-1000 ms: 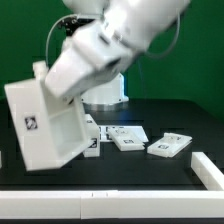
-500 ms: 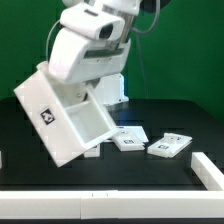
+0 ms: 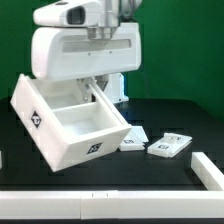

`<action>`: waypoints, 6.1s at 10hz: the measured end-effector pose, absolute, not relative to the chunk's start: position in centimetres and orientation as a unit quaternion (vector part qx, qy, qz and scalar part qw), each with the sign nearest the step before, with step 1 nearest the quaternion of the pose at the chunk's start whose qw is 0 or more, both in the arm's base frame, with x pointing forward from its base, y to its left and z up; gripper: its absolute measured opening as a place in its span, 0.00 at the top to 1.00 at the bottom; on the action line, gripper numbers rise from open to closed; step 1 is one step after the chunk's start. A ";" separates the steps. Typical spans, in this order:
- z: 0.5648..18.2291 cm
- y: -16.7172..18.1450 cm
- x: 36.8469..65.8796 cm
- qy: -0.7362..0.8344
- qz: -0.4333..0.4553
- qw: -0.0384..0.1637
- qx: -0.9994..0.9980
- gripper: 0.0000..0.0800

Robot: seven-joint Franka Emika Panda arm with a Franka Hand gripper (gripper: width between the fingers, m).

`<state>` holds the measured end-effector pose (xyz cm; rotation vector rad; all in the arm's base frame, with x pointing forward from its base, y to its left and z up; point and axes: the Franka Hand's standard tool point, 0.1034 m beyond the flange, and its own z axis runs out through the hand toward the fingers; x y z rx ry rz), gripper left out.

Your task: Assemble cabinet

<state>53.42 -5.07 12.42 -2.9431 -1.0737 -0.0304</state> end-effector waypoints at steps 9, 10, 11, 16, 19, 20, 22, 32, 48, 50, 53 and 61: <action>8.7 -6.2 53.7 -0.239 -0.154 -0.033 -0.958 0.96; 8.5 -6.1 53.6 -0.232 -0.152 -0.030 -0.960 0.96; 8.2 -5.6 53.7 -0.217 -0.150 -0.026 -0.964 0.96; 6.2 -0.5 55.8 -0.082 -0.146 0.030 -0.985 0.96; 5.9 -0.1 55.6 -0.052 -0.142 0.035 -0.988 0.96; 5.2 1.9 55.3 -0.021 -0.136 0.046 -0.989 0.96; 3.6 5.5 56.0 0.016 -0.127 0.064 -0.990 0.96; 2.6 8.9 56.0 0.053 -0.076 0.086 -0.992 0.45; 2.6 8.0 56.0 0.030 -0.075 0.076 -0.994 0.92; 2.9 9.5 56.2 0.038 -0.079 0.079 -0.993 0.95; 3.2 12.6 56.1 0.024 -0.090 0.080 -0.992 0.95; 2.8 13.0 56.6 0.021 -0.092 0.080 -0.992 0.95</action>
Offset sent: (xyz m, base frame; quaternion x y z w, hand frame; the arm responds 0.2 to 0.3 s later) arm 0.0123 0.0654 -0.0275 0.0438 0.1975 0.1611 0.9660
